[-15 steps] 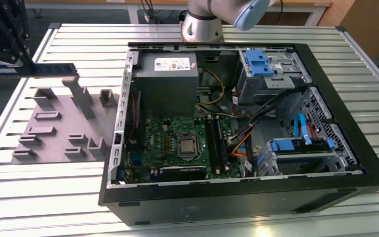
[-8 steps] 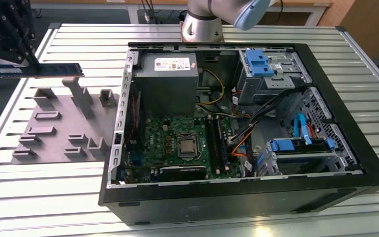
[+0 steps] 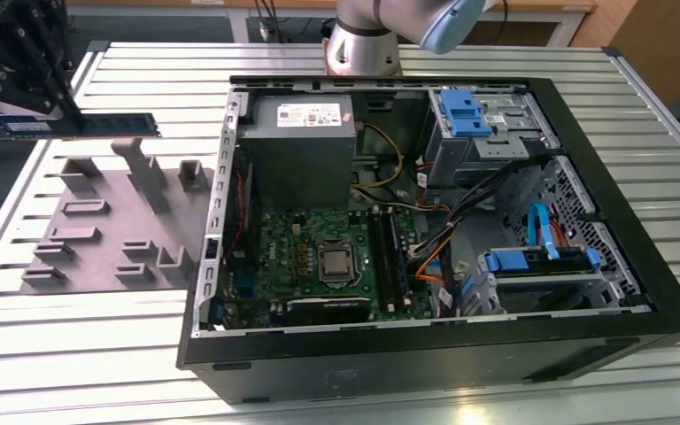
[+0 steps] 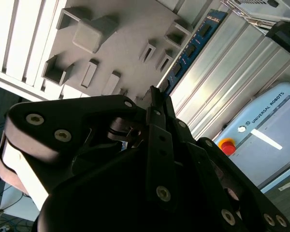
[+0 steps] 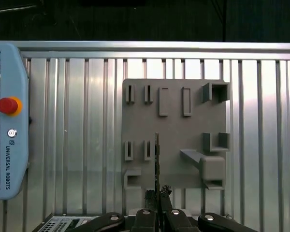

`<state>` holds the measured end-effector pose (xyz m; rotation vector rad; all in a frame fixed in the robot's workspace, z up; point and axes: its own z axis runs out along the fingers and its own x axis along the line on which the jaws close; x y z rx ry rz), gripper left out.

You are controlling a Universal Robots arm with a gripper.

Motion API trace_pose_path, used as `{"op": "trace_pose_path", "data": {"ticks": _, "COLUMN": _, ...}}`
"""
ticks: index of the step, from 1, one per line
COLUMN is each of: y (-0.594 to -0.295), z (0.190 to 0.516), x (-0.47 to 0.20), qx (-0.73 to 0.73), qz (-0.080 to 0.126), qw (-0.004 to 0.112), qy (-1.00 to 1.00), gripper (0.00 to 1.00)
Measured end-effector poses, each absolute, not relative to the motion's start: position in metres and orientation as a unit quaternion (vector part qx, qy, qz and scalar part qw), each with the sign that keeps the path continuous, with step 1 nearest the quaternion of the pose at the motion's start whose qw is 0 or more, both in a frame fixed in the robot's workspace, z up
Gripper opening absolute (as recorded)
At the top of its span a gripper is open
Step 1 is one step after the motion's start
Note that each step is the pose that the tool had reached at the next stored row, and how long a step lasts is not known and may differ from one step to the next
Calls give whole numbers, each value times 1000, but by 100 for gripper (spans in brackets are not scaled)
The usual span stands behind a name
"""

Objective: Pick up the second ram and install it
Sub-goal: 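Pick up the second ram and move it above second insertion slot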

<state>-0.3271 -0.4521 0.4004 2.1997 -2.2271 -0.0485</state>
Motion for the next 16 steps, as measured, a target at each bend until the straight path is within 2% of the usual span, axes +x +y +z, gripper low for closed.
{"op": "trace_pose_path", "data": {"ticks": 16, "y": -452, "z": 400, "x": -309, "qx": 703, "qz": -15, "qw": 6, "qy": -711, "gripper": 14}}
